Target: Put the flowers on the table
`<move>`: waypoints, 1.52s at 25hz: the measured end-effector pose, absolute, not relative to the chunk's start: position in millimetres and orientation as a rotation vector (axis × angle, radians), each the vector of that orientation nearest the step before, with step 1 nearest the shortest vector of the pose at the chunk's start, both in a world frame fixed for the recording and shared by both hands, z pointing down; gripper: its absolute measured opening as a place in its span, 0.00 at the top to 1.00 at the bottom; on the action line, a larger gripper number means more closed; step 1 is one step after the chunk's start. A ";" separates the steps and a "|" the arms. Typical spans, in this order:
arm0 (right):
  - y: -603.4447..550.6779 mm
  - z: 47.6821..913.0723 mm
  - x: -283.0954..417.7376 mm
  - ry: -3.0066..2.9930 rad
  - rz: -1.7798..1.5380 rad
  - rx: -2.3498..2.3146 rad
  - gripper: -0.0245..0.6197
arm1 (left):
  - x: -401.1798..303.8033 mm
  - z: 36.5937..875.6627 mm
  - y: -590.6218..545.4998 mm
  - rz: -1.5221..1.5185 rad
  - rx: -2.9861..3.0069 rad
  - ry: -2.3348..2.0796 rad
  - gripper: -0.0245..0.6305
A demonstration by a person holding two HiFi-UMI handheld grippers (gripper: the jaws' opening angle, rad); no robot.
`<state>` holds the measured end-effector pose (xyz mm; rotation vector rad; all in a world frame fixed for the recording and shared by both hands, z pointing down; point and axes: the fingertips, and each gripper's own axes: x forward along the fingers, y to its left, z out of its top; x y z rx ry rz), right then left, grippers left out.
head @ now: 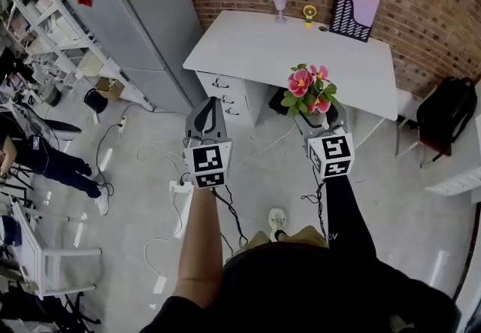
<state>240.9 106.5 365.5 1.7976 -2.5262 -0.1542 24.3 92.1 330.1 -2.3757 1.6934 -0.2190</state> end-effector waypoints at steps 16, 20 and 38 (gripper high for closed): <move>-16.0 378.3 210.1 -2.616 -0.277 1.633 0.44 | 6.5 339.7 -6.4 -0.258 -2.326 1.766 0.95; -46.3 380.9 192.4 -2.664 -0.260 1.615 0.44 | -7.3 346.3 -35.0 -0.264 -2.331 1.764 0.95; -264.3 368.1 87.1 -2.747 -0.242 1.592 0.44 | -89.8 346.1 -272.2 -0.207 -2.396 1.683 0.95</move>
